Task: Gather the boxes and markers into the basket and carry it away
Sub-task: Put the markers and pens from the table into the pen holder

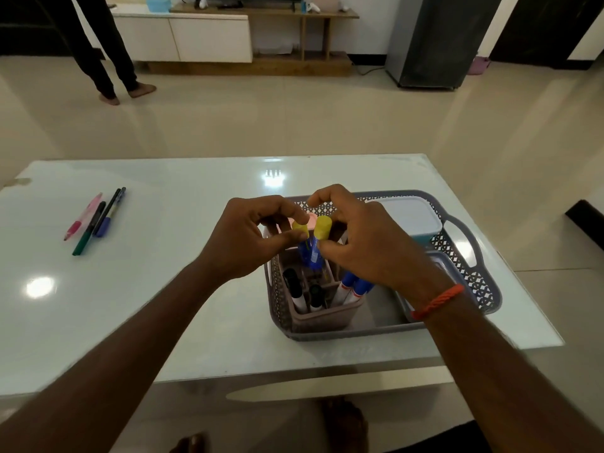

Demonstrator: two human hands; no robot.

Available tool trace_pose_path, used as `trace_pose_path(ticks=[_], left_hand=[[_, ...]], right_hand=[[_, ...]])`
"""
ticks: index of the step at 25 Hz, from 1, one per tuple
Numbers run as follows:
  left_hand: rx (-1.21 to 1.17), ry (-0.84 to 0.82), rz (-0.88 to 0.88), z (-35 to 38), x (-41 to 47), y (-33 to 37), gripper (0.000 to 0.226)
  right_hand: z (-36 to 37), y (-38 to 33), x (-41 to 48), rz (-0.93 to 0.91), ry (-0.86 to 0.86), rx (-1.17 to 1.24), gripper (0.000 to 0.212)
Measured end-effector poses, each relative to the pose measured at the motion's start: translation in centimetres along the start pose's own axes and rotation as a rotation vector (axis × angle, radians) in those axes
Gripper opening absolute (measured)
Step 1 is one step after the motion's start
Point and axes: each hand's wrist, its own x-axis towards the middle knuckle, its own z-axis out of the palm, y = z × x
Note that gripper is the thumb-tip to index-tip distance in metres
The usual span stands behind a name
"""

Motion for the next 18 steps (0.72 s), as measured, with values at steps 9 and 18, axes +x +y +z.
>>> trace_pose_path(ticks=[9, 18], left_hand=[[0.108, -0.228, -0.015, 1.8, -1.0, -0.5, 0.023], [0.193, -0.017, -0.08, -4.1, -1.6, -1.5, 0.018]], right_hand=[[0.4, 0.4, 0.1, 0.066, -0.161, -0.049, 0.036], [2.5, -4.6, 2.1, -0.127, 0.198, -0.032, 0.012]])
